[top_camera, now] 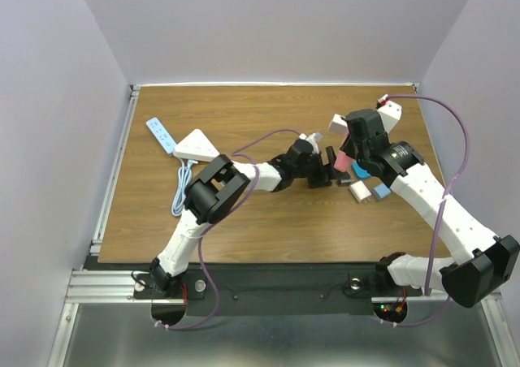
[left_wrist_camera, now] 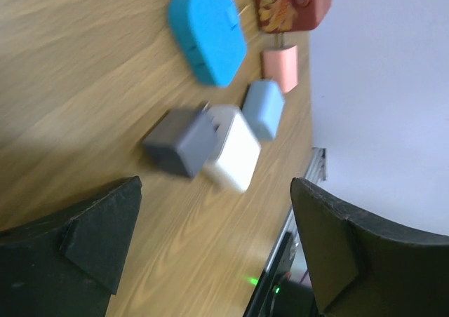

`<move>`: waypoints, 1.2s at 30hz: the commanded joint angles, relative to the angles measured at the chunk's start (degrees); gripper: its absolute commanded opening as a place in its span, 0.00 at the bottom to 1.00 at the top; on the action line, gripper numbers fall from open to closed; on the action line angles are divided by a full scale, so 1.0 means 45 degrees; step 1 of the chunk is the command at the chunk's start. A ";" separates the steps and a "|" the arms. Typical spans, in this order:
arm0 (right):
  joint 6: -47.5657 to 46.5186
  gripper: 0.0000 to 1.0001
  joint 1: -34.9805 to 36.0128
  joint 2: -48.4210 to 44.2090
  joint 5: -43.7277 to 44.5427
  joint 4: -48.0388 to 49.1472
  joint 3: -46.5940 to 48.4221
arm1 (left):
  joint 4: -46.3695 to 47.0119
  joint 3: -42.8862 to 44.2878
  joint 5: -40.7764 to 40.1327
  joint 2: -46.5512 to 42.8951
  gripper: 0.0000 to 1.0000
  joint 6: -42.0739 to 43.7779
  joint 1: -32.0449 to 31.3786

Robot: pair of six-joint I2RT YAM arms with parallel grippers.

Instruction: Pull the plug off the socket

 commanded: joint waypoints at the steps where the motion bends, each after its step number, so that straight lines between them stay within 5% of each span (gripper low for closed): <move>1: 0.0350 0.00 -0.0115 -0.0701 0.0465 0.0877 -0.0007 | -0.0395 -0.2016 -0.0974 -0.2587 0.99 0.0861 0.0578; 14: -0.0684 0.00 -0.0154 -0.0117 -0.2970 0.1267 -0.0028 | -0.0121 -0.6764 -0.0955 -0.7389 0.99 0.2091 0.2178; 26: -0.2286 0.00 -0.0174 0.1972 -0.9766 0.0604 0.0305 | -0.3928 -0.8621 -0.1463 -1.2762 0.99 0.7696 0.3156; 36: -0.3400 0.00 -0.0174 0.3458 -1.4905 0.0330 0.0539 | -0.5823 -0.9130 -0.0837 -1.4133 0.98 1.1288 0.3118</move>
